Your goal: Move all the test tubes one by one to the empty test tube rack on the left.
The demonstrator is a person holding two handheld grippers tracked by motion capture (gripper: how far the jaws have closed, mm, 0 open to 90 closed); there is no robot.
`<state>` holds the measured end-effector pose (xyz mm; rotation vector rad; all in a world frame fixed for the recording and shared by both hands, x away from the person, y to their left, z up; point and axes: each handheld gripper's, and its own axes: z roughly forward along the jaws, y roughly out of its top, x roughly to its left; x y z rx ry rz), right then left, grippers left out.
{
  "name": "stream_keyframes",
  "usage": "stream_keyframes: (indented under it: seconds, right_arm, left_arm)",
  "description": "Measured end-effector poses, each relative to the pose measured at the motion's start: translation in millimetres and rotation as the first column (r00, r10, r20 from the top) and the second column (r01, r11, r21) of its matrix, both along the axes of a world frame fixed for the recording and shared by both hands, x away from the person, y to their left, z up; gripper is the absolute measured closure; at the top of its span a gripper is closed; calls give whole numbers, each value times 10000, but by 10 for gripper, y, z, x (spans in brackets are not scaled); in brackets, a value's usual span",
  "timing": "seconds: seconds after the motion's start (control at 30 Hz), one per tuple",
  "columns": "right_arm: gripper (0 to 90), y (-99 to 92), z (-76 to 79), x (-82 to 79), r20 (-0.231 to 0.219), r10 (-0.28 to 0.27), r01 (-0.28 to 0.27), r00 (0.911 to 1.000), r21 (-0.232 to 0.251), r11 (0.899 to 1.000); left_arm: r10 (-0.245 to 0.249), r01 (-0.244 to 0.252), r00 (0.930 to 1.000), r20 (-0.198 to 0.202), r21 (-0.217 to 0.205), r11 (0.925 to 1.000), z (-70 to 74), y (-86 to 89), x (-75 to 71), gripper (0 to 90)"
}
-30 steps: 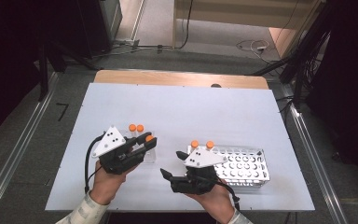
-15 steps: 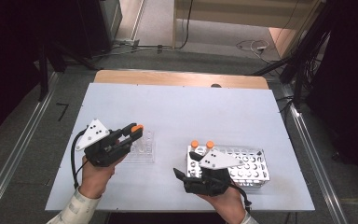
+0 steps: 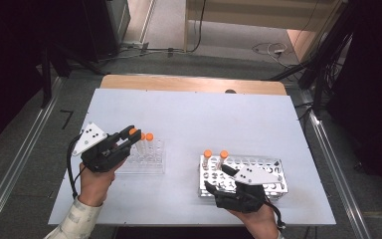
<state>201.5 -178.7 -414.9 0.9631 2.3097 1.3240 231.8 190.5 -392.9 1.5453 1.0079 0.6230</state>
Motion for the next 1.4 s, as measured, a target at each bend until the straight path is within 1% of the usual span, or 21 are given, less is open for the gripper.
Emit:
stream_keyframes:
  seconds: [0.3,0.57,0.77,0.83,0.93,1.03,1.1,1.2,1.4]
  right_arm:
    - [273,-156,-41,23,-19,-499,499,9988,-10,9988]
    - [273,-229,-60,50,-35,-811,811,9967,-27,9967]
    - [273,-233,-64,56,-16,-848,848,9964,-33,9964]
    - [274,-235,-62,55,-7,-858,858,9963,-10,9963]
    - [275,-236,-60,54,1,-862,862,9963,0,9963]
    - [275,-234,-63,55,1,-861,861,9963,-16,9963]
    - [275,-233,-64,56,6,-873,873,9962,-41,9962]
    - [276,-228,-67,56,30,-873,873,9962,-71,9962]
    - [276,-226,-68,54,37,-901,901,9959,-78,9959]
  left_arm:
    - [330,-331,9994,78,171,9993,-19,45,28,692]
    - [555,-555,9984,78,120,9984,-29,86,54,692]
    - [643,-645,9978,128,215,9977,-34,93,76,692]
    - [744,-747,9971,162,222,9970,-37,93,87,692]
    - [928,-940,9953,267,442,9946,-38,97,99,692]
    - [1043,-1058,9940,326,454,9934,-38,107,116,692]
    - [1097,-1111,9934,344,418,9929,-45,102,134,692]
    - [1128,-1143,9931,331,483,9923,-64,89,169,692]
    - [1219,-1242,9919,371,705,9897,-106,62,231,691]
